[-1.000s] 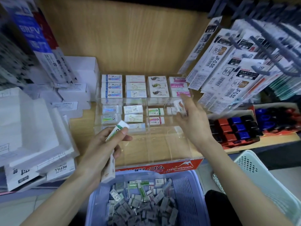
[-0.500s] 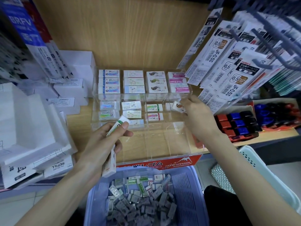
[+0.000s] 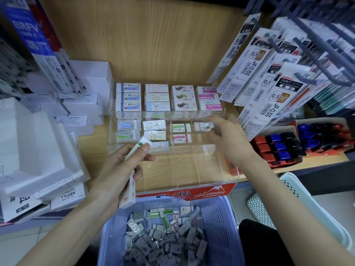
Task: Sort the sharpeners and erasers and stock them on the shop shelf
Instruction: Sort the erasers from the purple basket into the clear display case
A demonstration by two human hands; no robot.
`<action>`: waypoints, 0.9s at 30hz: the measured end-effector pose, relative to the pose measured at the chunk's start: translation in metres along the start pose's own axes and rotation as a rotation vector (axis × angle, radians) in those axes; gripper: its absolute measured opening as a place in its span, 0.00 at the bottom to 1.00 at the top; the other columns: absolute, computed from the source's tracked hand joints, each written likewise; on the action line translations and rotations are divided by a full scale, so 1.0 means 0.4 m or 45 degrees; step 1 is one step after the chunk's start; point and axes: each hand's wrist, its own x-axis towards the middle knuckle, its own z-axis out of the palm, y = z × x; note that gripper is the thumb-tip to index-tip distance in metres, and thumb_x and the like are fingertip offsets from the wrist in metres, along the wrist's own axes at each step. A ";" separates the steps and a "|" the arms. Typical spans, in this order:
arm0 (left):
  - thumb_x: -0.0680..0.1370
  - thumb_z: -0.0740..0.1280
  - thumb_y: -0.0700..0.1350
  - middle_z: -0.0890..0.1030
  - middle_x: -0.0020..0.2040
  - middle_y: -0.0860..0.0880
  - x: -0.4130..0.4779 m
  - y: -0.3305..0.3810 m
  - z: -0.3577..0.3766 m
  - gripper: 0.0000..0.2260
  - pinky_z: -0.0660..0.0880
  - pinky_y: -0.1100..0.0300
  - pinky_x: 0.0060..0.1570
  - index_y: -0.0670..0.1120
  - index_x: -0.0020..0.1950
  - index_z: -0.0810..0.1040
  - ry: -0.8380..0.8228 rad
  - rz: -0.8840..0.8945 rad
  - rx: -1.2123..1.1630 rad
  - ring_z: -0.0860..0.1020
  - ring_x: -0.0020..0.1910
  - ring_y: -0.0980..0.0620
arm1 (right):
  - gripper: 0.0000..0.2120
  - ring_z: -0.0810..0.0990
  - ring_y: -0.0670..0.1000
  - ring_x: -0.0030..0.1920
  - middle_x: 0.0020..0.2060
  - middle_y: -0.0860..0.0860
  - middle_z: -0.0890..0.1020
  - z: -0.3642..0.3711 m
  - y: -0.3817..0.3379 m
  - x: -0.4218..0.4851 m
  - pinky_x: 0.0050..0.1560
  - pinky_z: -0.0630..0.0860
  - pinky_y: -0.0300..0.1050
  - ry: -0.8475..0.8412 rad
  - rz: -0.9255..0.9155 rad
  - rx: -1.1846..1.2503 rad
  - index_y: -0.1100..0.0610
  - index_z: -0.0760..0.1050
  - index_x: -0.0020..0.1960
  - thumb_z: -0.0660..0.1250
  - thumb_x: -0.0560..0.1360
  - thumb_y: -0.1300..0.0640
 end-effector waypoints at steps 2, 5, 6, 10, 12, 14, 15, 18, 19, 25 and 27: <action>0.66 0.69 0.57 0.84 0.42 0.50 0.000 0.000 0.000 0.18 0.59 0.62 0.29 0.50 0.52 0.79 0.001 0.000 0.001 0.63 0.23 0.56 | 0.15 0.72 0.50 0.46 0.51 0.51 0.66 0.008 0.002 -0.002 0.51 0.69 0.39 0.024 0.009 0.051 0.53 0.77 0.61 0.60 0.78 0.62; 0.67 0.69 0.57 0.84 0.41 0.50 -0.001 0.000 0.001 0.18 0.59 0.62 0.29 0.50 0.52 0.80 0.005 -0.002 -0.002 0.64 0.24 0.56 | 0.16 0.71 0.44 0.43 0.56 0.52 0.66 0.008 -0.002 -0.008 0.48 0.66 0.28 0.031 0.007 0.182 0.53 0.76 0.63 0.58 0.78 0.61; 0.67 0.69 0.57 0.84 0.41 0.50 0.000 0.001 0.002 0.18 0.59 0.62 0.29 0.50 0.52 0.80 0.006 -0.002 -0.003 0.64 0.24 0.56 | 0.17 0.71 0.42 0.43 0.58 0.52 0.65 0.007 -0.004 -0.010 0.49 0.66 0.26 0.024 0.003 0.237 0.53 0.75 0.64 0.59 0.78 0.61; 0.67 0.68 0.56 0.84 0.42 0.50 0.000 0.002 0.003 0.17 0.59 0.60 0.30 0.50 0.52 0.80 0.007 -0.006 0.007 0.63 0.23 0.56 | 0.20 0.72 0.35 0.44 0.69 0.47 0.59 0.008 -0.001 -0.008 0.50 0.64 0.18 -0.021 -0.047 0.316 0.54 0.75 0.65 0.65 0.74 0.64; 0.68 0.68 0.56 0.84 0.41 0.50 0.000 0.002 0.003 0.17 0.59 0.61 0.30 0.50 0.52 0.80 0.007 -0.004 0.004 0.64 0.23 0.56 | 0.23 0.72 0.36 0.45 0.71 0.46 0.57 0.014 0.003 -0.004 0.50 0.63 0.19 -0.059 -0.065 0.246 0.54 0.73 0.66 0.66 0.73 0.67; 0.67 0.68 0.56 0.84 0.41 0.50 -0.001 0.002 0.003 0.17 0.60 0.61 0.30 0.50 0.53 0.79 0.008 -0.001 0.003 0.63 0.23 0.56 | 0.27 0.71 0.43 0.51 0.71 0.49 0.60 0.022 0.010 -0.001 0.56 0.64 0.27 -0.076 -0.087 0.156 0.55 0.71 0.68 0.65 0.72 0.71; 0.67 0.68 0.56 0.84 0.41 0.50 -0.001 0.002 0.002 0.17 0.60 0.61 0.30 0.50 0.53 0.79 0.009 0.002 0.004 0.63 0.23 0.56 | 0.29 0.71 0.47 0.54 0.71 0.49 0.60 0.026 0.013 0.000 0.58 0.65 0.30 -0.079 -0.096 0.128 0.55 0.70 0.69 0.64 0.71 0.72; 0.68 0.68 0.56 0.84 0.41 0.50 0.000 0.002 0.001 0.17 0.60 0.62 0.30 0.50 0.52 0.79 0.008 0.004 0.007 0.63 0.23 0.57 | 0.29 0.71 0.54 0.62 0.71 0.50 0.60 0.035 0.021 0.007 0.64 0.68 0.38 -0.075 -0.107 0.068 0.56 0.68 0.70 0.65 0.72 0.73; 0.68 0.68 0.56 0.84 0.41 0.50 0.000 0.002 0.001 0.17 0.60 0.62 0.30 0.50 0.52 0.79 0.006 0.004 0.006 0.63 0.23 0.57 | 0.29 0.72 0.55 0.62 0.71 0.51 0.60 0.037 0.024 0.010 0.64 0.69 0.41 -0.059 -0.109 0.050 0.57 0.68 0.70 0.66 0.72 0.72; 0.68 0.68 0.56 0.84 0.40 0.51 0.001 0.002 0.001 0.17 0.61 0.66 0.26 0.50 0.53 0.79 0.008 0.002 -0.003 0.63 0.24 0.56 | 0.19 0.79 0.60 0.49 0.54 0.59 0.77 0.015 0.030 0.032 0.46 0.76 0.49 0.029 -0.180 -0.270 0.61 0.70 0.64 0.68 0.75 0.58; 0.67 0.68 0.56 0.84 0.40 0.51 0.001 0.002 0.001 0.17 0.60 0.65 0.26 0.49 0.52 0.79 0.005 0.004 0.000 0.63 0.24 0.56 | 0.17 0.79 0.62 0.48 0.50 0.60 0.78 0.012 0.022 0.035 0.41 0.72 0.48 0.009 -0.198 -0.426 0.61 0.69 0.61 0.66 0.77 0.54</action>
